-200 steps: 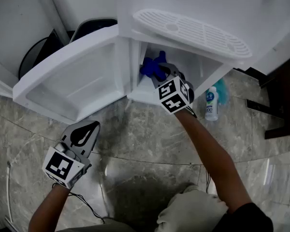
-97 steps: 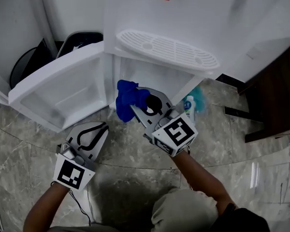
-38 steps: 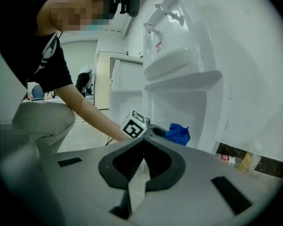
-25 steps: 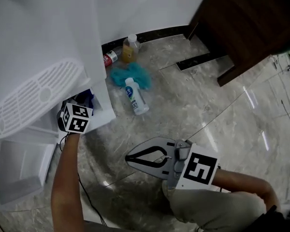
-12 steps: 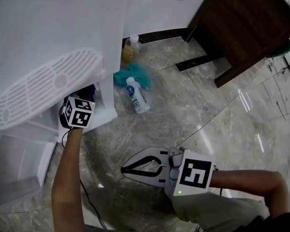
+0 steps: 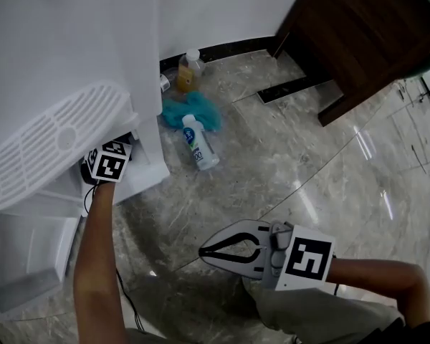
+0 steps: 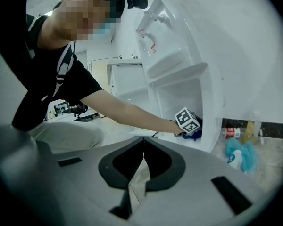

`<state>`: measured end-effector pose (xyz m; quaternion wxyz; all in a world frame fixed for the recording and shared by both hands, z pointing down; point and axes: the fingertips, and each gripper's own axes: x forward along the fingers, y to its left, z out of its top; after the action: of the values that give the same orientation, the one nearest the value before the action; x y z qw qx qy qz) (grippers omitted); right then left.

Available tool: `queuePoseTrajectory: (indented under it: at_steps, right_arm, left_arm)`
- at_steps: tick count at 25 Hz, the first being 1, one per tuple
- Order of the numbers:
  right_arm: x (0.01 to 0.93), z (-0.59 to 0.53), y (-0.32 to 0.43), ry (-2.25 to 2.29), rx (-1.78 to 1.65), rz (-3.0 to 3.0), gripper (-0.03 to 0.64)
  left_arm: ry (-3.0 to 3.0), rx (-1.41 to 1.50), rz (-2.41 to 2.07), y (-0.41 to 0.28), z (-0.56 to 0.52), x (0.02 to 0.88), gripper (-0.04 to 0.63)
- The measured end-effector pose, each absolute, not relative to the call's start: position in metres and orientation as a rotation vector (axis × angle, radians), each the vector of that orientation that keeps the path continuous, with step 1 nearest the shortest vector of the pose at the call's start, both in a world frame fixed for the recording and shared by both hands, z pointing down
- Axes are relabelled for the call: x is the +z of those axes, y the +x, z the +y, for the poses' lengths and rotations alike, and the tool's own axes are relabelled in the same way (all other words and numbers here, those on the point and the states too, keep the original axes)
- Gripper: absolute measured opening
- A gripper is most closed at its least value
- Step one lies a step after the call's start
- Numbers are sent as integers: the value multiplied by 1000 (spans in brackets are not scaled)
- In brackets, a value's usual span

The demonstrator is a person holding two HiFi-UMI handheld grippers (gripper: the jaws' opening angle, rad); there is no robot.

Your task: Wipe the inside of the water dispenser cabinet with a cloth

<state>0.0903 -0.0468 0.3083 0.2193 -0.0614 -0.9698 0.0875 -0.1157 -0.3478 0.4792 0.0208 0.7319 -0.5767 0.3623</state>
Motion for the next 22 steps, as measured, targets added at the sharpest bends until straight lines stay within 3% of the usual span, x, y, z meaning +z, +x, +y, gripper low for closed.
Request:
queuePoseTrajectory:
  at_steps: [5, 16, 22]
  right_arm:
    - [311, -45, 108, -96, 274, -2687, -2]
    - [295, -16, 119, -129, 226, -2674, -2]
    - [302, -12, 128, -112, 253, -2665, -2]
  left_arm:
    - [2293, 1112, -1867, -113, -341, 481, 109]
    - [2525, -103, -2217, -92, -274, 282, 110]
    - [2449, -341, -2258, -93, -273, 258, 110]
